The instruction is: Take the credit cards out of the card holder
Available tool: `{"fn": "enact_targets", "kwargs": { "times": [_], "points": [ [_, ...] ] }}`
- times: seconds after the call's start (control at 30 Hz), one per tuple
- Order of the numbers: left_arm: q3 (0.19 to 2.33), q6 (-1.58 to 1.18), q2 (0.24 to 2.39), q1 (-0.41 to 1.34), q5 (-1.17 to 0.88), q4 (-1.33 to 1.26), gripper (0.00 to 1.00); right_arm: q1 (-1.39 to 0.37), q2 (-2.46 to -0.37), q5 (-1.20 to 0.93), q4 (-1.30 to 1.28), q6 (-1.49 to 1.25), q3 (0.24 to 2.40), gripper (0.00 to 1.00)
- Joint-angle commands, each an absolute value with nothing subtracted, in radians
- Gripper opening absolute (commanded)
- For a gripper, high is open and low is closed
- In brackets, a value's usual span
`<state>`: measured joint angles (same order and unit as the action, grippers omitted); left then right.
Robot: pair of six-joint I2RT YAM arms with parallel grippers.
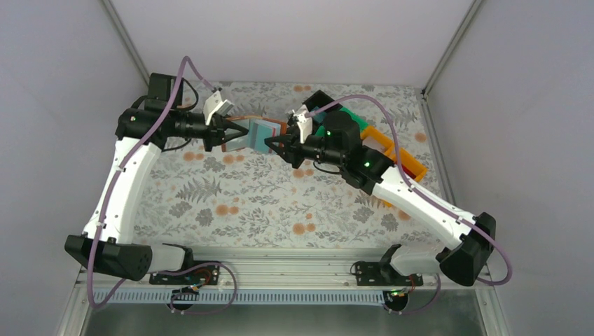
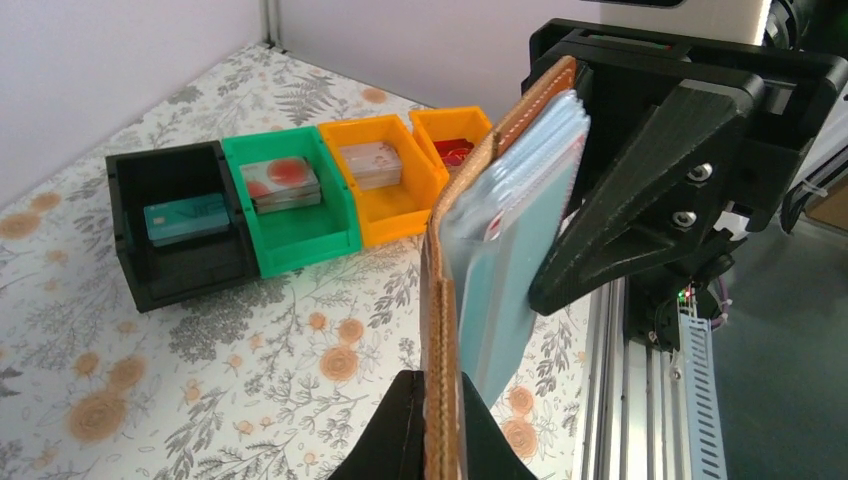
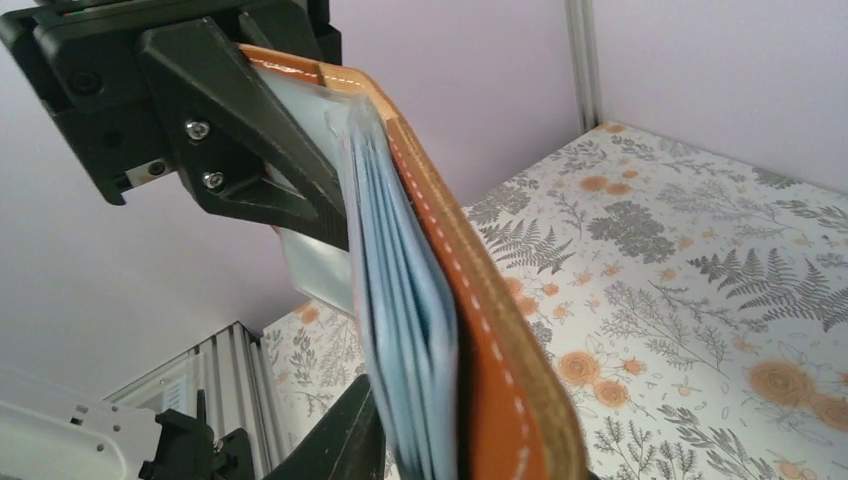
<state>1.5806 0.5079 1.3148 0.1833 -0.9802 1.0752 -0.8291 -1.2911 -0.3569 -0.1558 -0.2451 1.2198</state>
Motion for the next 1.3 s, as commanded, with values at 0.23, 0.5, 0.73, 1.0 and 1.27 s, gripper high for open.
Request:
{"fn": "enact_targets", "kwargs": {
  "times": [0.23,0.5,0.73,1.0,1.27],
  "points": [
    [1.564,0.533,1.289,0.189,-1.045,1.077,0.02,-0.839,-1.326,-0.328,-0.147,-0.272,1.265,0.27],
    [1.594,0.544,1.288,0.188,-1.007,1.088,0.02,-0.807,-1.233,-0.377,-0.164,-0.211,1.189,0.37],
    [1.598,0.544,1.287,0.187,-1.003,1.089,0.02,-0.789,-1.205,-0.419,-0.175,-0.194,1.165,0.38],
    [1.598,0.556,1.282,0.188,-1.001,1.097,0.02,-0.776,-1.223,-0.397,-0.19,-0.198,1.164,0.38],
    [1.55,0.534,1.286,0.193,-1.029,1.059,0.02,-0.773,-1.287,-0.38,-0.172,-0.218,1.192,0.34]
  ]
}}
